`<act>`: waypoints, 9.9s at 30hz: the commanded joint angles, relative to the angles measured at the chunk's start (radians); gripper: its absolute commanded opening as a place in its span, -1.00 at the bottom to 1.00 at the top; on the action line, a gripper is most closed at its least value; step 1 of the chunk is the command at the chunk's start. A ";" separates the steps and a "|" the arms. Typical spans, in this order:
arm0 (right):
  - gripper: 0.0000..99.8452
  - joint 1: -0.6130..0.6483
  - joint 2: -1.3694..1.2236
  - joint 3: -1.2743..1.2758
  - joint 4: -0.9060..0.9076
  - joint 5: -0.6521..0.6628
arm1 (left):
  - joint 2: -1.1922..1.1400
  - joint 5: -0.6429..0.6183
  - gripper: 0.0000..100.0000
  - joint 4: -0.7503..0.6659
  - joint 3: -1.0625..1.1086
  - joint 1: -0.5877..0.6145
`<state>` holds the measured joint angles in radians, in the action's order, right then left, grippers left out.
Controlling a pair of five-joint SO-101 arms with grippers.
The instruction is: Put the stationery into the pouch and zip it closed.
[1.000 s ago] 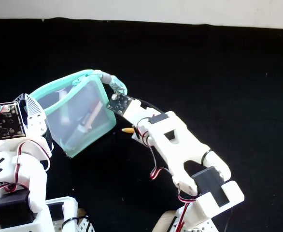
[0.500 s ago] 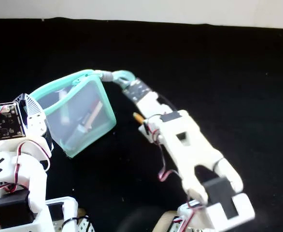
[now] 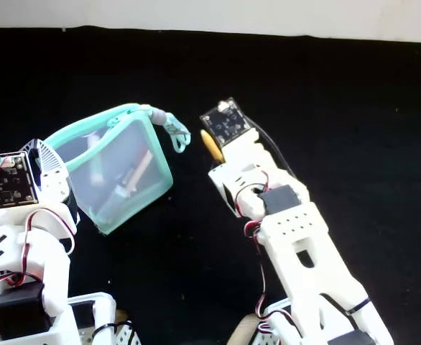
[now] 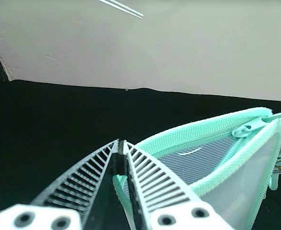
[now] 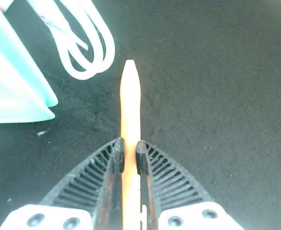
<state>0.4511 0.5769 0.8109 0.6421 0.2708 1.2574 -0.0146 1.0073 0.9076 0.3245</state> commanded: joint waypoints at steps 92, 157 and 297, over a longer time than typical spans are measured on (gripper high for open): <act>-0.91 0.506 -0.216 -0.727 -0.045 -0.170 | 0.018 0.012 -0.98 -0.006 0.105 -0.171; -0.37 0.214 0.093 -0.137 0.162 -0.230 | 0.022 0.008 -0.98 0.143 -0.349 -0.062; -0.37 0.217 0.093 -0.133 0.162 -0.279 | 0.021 -0.057 -0.99 0.559 -0.619 0.170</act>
<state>0.6720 0.6460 0.6820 0.8216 0.0023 1.2743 -0.0806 1.6256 0.3307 0.4181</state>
